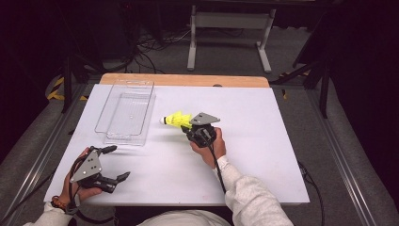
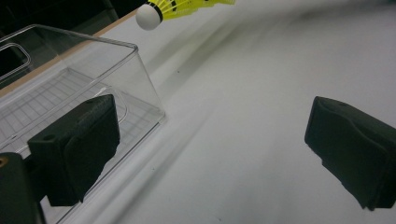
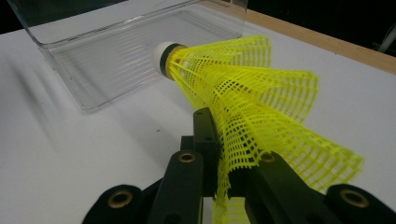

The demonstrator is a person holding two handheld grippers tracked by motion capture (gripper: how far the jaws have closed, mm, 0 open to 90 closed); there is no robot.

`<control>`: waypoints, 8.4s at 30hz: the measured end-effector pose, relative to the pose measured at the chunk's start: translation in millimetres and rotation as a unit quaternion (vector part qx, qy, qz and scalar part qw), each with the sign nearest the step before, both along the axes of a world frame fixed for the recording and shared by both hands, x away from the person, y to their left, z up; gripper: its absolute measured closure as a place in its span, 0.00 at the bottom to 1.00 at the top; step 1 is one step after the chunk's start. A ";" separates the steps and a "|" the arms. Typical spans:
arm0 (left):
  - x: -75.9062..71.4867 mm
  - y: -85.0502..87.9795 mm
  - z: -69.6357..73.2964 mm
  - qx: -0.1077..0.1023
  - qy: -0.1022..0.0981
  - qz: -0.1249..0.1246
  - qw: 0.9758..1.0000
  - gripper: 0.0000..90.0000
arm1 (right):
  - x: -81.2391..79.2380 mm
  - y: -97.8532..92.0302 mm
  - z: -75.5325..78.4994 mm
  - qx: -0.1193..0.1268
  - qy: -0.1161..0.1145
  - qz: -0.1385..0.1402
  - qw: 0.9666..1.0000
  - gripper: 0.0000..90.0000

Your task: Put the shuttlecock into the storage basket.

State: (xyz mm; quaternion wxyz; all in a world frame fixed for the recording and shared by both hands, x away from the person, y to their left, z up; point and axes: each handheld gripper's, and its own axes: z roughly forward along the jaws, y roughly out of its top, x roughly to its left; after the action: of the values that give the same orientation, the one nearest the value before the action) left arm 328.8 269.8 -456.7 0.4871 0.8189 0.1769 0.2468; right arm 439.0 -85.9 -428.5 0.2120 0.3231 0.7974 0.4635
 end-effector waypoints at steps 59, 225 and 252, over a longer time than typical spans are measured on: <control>-0.6 -1.5 -0.2 -0.002 0.001 -0.001 1.000 0.05 | -1.4 32.2 32.2 0.014 -0.046 0.043 0.998 0.98; -10.7 1.3 -0.4 0.003 0.002 -0.002 1.000 0.05 | 33.5 158.1 28.9 -0.130 0.003 0.153 0.980 0.47; -9.8 -0.3 -1.4 0.008 0.003 -0.002 1.000 0.05 | 25.2 131.9 41.4 -0.098 -0.041 0.141 0.984 0.40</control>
State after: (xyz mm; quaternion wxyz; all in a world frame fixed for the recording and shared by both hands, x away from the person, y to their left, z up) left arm 318.9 269.5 -458.2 0.4801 0.8240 0.1752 0.2447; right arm 464.2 46.0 -387.1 0.2081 0.1659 0.8670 0.4213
